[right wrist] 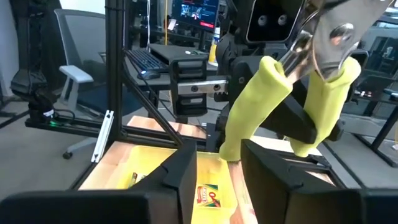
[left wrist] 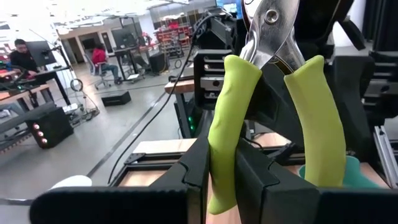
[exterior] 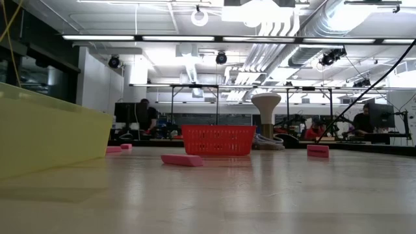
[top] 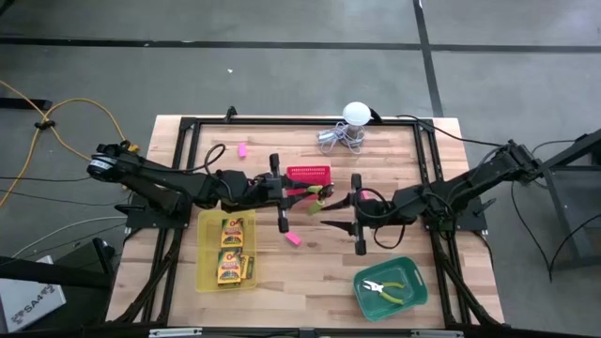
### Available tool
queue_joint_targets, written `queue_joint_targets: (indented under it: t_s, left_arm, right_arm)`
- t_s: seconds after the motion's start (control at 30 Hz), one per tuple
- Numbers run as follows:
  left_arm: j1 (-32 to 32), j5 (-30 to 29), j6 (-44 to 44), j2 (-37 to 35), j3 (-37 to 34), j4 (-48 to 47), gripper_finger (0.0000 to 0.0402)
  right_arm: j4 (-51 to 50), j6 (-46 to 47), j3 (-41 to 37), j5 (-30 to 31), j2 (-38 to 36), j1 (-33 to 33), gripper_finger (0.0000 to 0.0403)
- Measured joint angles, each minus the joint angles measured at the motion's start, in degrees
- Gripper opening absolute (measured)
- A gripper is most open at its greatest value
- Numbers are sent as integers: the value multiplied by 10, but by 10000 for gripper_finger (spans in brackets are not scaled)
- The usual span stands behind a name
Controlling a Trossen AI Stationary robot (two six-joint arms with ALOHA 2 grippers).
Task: Pick & Place School Supplies
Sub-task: Put the green paper puncher into the blue bin
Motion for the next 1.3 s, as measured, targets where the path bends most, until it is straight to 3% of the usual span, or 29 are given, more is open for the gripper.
queue_joint_targets:
  t_s: [0.3, 0.8, 1.3]
  left_arm:
    - [0, 5, -1, 0, 0, 13, 40]
    - [0, 8, 24, 1, 0, 30, 40]
    - [23, 33, 34, 27, 0, 62, 40]
  right_arm:
    - [1, -11, 0, 4, 0, -8, 146]
    - [43, -10, 0, -62, 0, -45, 146]
    - [80, -11, 1, -89, 29, -56, 146]
